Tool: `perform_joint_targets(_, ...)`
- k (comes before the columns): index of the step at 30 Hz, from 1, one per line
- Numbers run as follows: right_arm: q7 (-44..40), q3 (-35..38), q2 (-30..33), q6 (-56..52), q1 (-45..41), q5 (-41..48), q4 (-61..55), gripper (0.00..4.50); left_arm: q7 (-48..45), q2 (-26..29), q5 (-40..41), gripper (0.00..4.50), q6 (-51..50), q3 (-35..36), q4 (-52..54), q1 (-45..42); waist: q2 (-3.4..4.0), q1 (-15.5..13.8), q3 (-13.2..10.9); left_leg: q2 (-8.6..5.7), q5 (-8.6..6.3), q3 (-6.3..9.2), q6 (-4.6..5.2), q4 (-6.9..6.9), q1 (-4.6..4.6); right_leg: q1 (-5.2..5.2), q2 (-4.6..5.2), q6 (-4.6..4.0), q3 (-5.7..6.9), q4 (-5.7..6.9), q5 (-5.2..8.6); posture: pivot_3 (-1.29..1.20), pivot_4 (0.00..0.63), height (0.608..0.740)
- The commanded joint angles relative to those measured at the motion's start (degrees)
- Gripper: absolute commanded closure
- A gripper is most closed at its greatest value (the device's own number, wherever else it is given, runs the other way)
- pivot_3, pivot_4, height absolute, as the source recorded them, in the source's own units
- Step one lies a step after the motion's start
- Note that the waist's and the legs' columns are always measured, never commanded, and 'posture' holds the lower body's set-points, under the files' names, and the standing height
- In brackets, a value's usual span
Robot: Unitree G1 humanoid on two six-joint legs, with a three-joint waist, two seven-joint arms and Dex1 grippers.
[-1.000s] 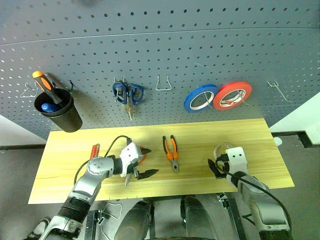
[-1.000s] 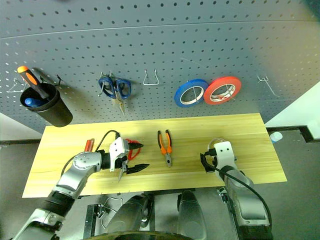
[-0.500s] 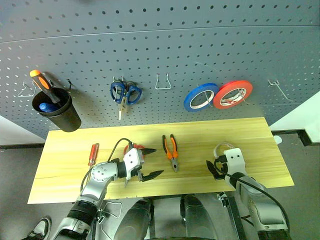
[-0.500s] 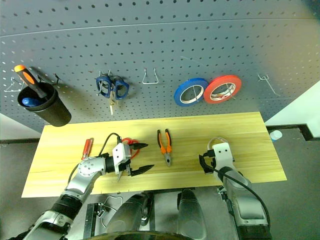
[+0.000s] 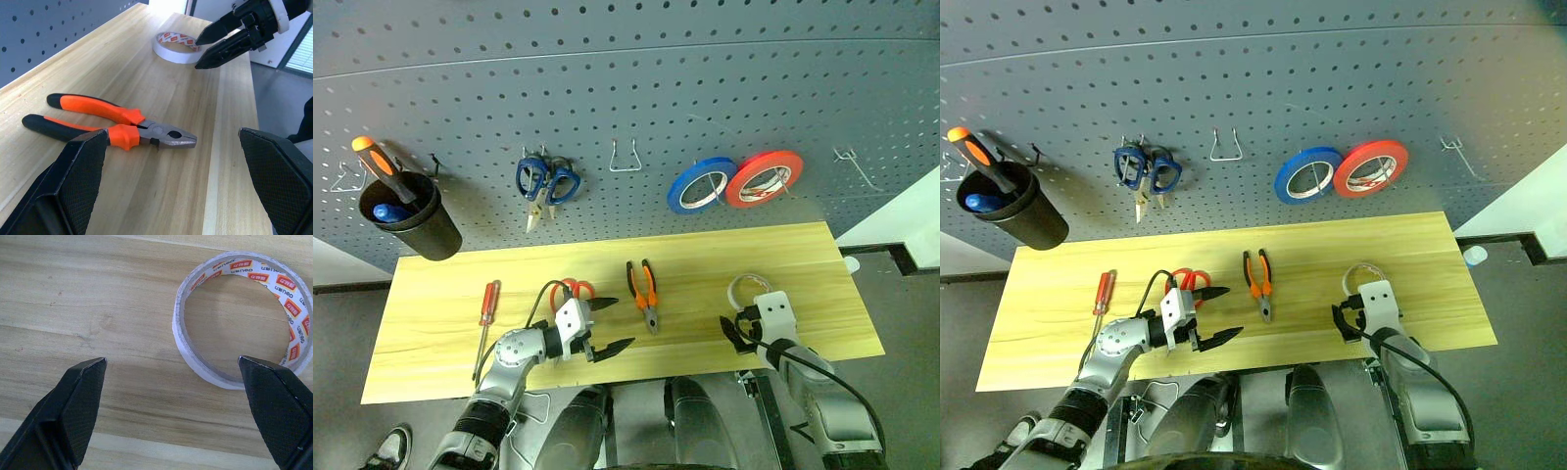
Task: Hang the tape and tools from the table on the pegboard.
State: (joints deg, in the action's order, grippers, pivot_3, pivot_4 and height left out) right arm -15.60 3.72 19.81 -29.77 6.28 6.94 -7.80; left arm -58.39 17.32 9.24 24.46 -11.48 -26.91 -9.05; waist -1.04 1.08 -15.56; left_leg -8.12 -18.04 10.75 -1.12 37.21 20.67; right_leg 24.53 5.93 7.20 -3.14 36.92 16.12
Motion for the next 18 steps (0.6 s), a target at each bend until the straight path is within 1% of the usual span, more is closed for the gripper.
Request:
perform_joint_targets(1,0.3,0.1,-0.1,-0.5,-0.7,-0.3,-1.3,0.0,-0.1,0.0,0.7,0.05,0.7,0.4,1.4,1.1,0.0,0.0,0.0,0.0,0.0,0.0,0.0,0.0,0.02,0.02,0.0,0.0,0.0,0.0,0.0,-0.06,0.332,0.727)
perform_joint_targets(11,-0.1,-1.1,-0.2,-0.2,-5.0,-0.8,3.0,0.0,-0.4,0.6,1.2,0.05,-1.6,0.1,5.2,3.4,0.04,0.0,-0.2,0.0,0.01,0.0,-0.01,0.03,0.26,0.23,0.0,0.0,0.01,0.02,0.0,-0.05,0.337,0.727)
perform_joint_targets(15,-0.6,-1.6,-0.1,-1.2,-5.6,-0.9,4.0,0.0,-0.3,0.9,1.4,0.05,-2.6,0.1,6.6,4.0,0.04,0.0,-0.2,0.0,0.02,0.01,-0.03,0.16,0.64,0.55,0.01,0.0,0.03,0.08,-0.01,-0.05,0.341,0.727)
perform_joint_targets(18,-0.8,-1.9,0.0,-2.6,-5.6,-1.0,4.7,0.0,-0.3,1.1,1.4,0.05,-3.3,0.1,7.6,4.3,0.04,0.0,-0.2,-0.01,0.02,0.0,-0.03,0.18,0.71,0.62,0.02,0.0,0.03,0.09,-0.01,-0.05,0.344,0.727)
